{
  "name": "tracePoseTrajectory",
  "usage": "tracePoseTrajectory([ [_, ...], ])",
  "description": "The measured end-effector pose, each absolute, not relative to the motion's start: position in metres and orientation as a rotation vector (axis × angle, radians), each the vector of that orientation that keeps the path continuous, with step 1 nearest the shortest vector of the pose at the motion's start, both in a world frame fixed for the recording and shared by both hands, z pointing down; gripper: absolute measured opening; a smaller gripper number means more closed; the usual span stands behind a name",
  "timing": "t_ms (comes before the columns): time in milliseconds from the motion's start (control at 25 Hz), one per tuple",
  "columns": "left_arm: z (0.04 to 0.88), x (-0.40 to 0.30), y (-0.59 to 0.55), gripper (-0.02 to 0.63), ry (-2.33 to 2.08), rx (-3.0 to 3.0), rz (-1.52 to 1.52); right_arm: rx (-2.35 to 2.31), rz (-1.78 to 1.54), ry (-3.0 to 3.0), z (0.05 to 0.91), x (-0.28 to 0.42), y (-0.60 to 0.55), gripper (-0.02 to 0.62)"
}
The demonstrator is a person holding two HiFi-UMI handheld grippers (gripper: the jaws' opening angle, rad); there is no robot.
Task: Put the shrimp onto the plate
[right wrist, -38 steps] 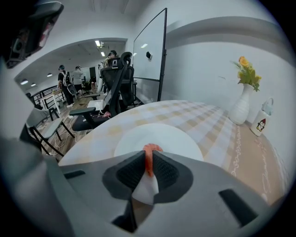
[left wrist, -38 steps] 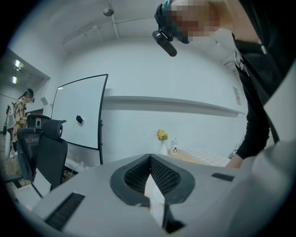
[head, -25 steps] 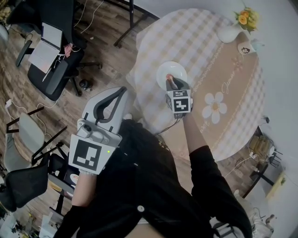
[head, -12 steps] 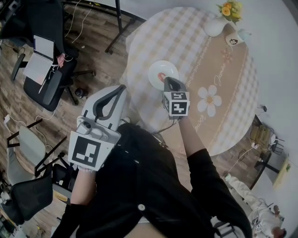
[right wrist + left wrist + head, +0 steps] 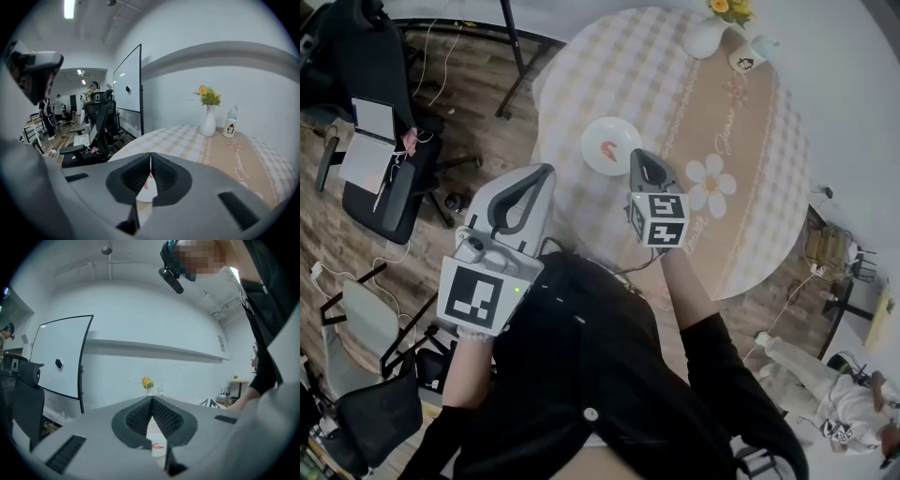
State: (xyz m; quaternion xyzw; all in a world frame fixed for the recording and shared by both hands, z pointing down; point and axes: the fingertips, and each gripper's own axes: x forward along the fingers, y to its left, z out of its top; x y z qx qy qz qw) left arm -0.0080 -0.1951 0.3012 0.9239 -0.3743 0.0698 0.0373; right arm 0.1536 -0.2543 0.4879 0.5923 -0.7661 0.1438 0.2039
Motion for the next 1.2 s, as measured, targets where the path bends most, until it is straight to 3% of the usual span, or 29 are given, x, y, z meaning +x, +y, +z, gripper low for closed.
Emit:
tracePoseTrajectory([
  [1200,0.283,0.006,-0.187,0.003,-1.044,2.937,0.173,1.853,-0.046,-2.351,0.303,0.136,-0.185,0.003],
])
